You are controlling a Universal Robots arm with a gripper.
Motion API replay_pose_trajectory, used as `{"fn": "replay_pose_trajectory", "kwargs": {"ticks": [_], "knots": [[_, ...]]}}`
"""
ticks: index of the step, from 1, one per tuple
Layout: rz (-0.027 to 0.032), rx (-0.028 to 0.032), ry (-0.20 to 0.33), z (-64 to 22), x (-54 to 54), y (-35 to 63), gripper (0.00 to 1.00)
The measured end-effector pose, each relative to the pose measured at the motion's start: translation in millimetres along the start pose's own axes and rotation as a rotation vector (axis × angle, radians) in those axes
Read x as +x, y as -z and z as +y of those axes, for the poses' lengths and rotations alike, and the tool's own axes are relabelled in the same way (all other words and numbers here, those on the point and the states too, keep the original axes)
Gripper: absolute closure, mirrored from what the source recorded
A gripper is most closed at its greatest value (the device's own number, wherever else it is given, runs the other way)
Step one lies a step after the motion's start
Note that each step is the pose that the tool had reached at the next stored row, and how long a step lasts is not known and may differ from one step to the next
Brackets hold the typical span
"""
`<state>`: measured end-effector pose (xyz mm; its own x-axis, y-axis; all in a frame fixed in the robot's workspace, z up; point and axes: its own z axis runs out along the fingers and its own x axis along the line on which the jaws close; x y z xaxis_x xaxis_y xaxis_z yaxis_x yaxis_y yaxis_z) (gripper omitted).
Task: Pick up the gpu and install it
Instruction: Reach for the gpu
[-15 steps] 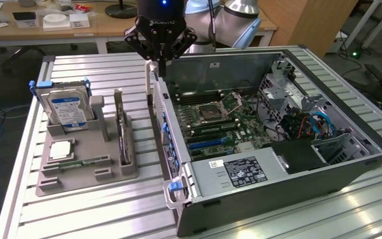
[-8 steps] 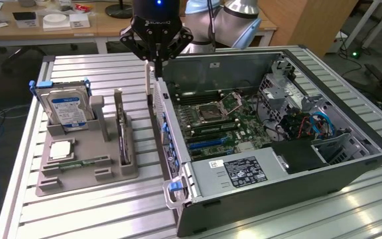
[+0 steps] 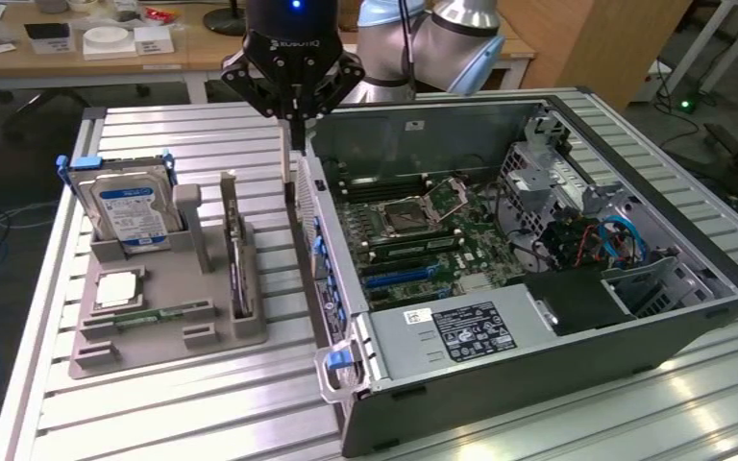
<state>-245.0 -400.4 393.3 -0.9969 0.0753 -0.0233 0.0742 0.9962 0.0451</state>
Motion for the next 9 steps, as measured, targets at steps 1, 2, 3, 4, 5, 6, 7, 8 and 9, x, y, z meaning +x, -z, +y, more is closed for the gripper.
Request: {"fn": "replay_pose_trajectory", "kwargs": {"ticks": [1, 2, 3, 4, 5, 6, 7, 8, 9], "knots": [[0.0, 0.0, 0.0, -0.1, 1.0, 0.0, 0.89], [0.0, 0.0, 0.0, -0.2, 2.0, 0.0, 0.89], [0.0, 0.0, 0.0, -0.3, 3.0, 0.1, 0.89], [-0.0001, 0.0, 0.0, -0.3, 3.9, 0.1, 0.89], [0.0, 0.0, 0.0, -0.4, 4.8, 0.1, 0.89], [0.0, 0.0, 0.0, -0.5, 5.7, 0.1, 0.89], [-0.0001, 0.0, 0.0, -0.6, 6.8, 0.2, 0.89], [-0.0001, 0.0, 0.0, -0.7, 7.7, 0.2, 0.89], [0.0, 0.0, 0.0, -0.8, 8.8, 0.2, 0.89]]}}
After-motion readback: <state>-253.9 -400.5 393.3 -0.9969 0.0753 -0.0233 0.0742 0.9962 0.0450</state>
